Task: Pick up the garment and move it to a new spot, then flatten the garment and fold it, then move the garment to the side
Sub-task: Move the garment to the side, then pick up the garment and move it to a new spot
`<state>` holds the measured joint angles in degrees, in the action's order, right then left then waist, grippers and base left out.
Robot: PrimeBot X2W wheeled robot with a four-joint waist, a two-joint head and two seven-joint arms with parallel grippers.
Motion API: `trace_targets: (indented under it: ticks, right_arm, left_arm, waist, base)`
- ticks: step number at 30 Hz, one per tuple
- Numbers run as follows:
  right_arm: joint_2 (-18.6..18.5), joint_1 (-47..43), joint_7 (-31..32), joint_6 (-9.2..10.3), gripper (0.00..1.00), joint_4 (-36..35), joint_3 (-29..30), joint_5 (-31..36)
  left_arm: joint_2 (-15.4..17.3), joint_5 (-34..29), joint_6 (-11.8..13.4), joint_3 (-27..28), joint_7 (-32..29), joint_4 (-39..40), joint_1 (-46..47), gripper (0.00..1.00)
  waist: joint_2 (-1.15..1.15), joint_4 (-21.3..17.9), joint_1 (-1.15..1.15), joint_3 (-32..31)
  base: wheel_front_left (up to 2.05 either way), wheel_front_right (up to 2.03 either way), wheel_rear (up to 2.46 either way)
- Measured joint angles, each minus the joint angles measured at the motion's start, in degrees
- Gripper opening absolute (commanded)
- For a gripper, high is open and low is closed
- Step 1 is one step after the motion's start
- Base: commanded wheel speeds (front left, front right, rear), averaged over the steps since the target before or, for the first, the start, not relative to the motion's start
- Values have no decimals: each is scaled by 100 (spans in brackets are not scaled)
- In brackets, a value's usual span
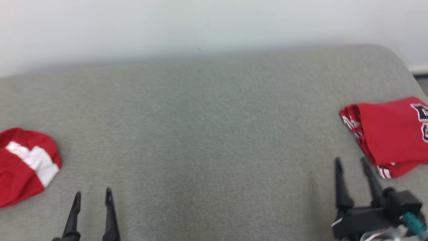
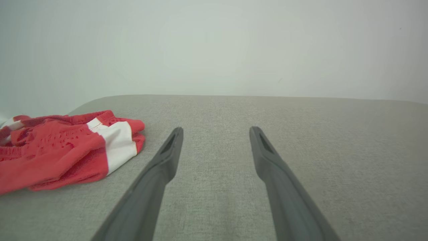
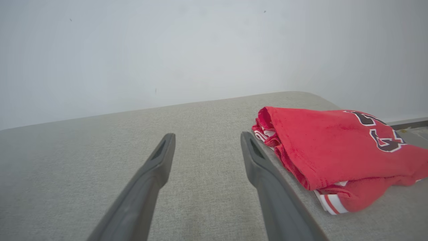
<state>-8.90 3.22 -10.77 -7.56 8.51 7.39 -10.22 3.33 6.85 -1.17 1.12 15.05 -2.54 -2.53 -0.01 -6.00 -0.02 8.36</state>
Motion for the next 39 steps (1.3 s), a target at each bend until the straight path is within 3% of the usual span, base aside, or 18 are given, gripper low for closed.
trace_targets:
  ticks: [4,9,30,39]
  right_arm:
    - [320,-291,-137,1,100,-71,-258,85]
    - [467,-408,-212,1,100,141,-544,192]
    - [576,-489,-277,1,100,371,-646,419]
    - [584,-505,-237,1,100,343,-739,367]
  left_arm:
    - [-20,54,-10,209,0,-198,-164,100]
    - [-29,57,-32,283,0,-398,-282,100]
    - [-38,162,-59,213,0,-657,-358,100]
    - [-40,170,-35,175,0,-680,-331,100]
  waist:
    - [0,216,0,-324]
    - [0,369,1,-551]
    - [0,628,2,-761]
    - [1,1014,2,-753]
  base:
    - [0,0,0]
    - [0,0,0]
    - [0,0,0]
    - [0,0,0]
